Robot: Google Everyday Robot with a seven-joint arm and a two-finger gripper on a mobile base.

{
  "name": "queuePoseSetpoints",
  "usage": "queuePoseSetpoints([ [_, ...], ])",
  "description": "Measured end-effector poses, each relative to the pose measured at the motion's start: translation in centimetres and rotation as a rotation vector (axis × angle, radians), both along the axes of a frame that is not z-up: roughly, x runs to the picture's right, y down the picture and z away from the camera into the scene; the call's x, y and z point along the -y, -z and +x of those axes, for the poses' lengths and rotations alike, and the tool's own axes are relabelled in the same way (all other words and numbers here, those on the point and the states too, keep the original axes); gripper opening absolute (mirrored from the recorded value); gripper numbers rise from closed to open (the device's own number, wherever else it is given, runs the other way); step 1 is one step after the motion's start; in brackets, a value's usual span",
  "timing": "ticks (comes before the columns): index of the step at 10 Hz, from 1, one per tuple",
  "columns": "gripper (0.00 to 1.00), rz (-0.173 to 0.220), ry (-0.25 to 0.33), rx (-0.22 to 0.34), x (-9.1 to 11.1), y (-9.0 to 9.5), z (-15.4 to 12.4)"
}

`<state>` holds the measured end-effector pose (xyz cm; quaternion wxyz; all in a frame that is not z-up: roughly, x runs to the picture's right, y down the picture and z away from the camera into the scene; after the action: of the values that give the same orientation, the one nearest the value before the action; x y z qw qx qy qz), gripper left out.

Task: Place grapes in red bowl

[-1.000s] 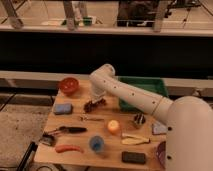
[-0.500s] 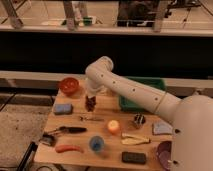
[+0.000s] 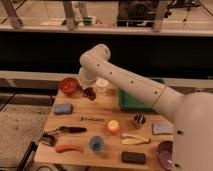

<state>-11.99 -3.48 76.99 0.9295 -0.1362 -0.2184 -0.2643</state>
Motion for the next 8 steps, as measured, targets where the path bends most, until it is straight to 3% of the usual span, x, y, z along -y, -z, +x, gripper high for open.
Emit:
queuePoseSetpoints([
  [4,0.0,0.036,0.035,0.039,2.7,1.2,-3.3],
  [8,0.0,0.028,0.046,0.081,3.8,1.0,-5.5],
])
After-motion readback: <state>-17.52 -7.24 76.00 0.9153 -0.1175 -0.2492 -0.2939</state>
